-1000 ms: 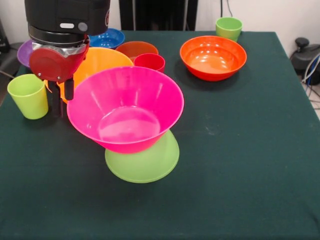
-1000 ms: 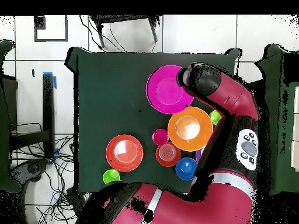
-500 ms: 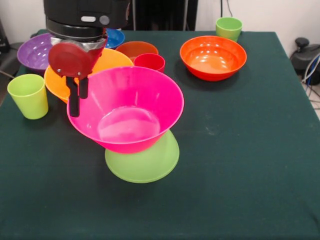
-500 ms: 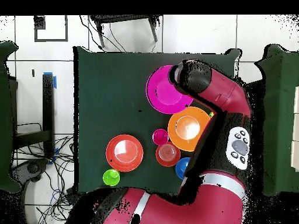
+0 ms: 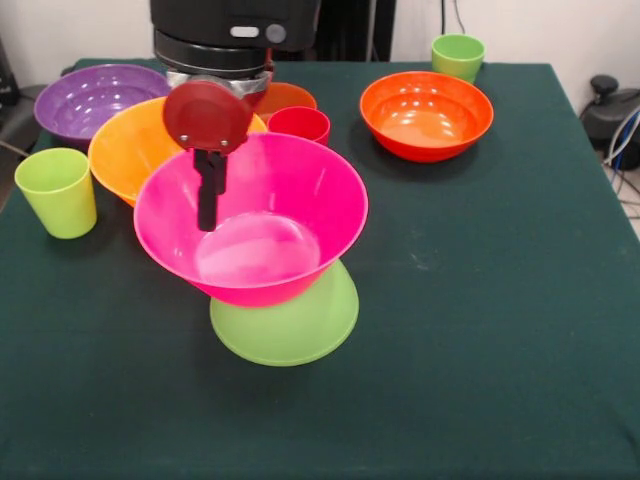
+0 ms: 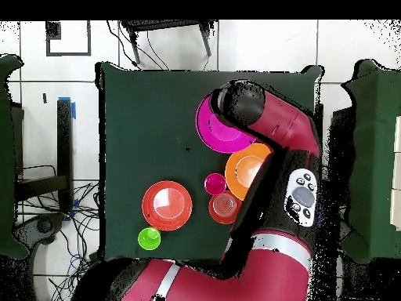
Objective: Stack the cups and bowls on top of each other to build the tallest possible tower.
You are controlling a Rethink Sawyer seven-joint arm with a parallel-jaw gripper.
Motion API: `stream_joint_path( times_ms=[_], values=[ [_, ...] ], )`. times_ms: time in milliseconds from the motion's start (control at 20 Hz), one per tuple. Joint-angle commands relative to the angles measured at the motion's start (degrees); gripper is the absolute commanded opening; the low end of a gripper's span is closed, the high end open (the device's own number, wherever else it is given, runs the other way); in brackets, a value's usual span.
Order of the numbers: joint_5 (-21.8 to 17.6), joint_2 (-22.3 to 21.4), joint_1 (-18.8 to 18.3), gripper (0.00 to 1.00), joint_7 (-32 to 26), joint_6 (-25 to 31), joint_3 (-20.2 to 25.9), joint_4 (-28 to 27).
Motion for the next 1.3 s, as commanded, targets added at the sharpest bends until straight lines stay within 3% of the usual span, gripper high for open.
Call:
stream_joint_path(
  times_ms=[50,850,1300],
  values=[
    [0.79,2.3,2.14,1.0,5.49,1.13,4.97,7.96],
    [0.8,3.9,3.25,1.0,4.81,-6.1,6.15,11.83],
    [2.22,5.35,4.84,1.0,7.26,-10.46,6.79,13.36]
  ],
)
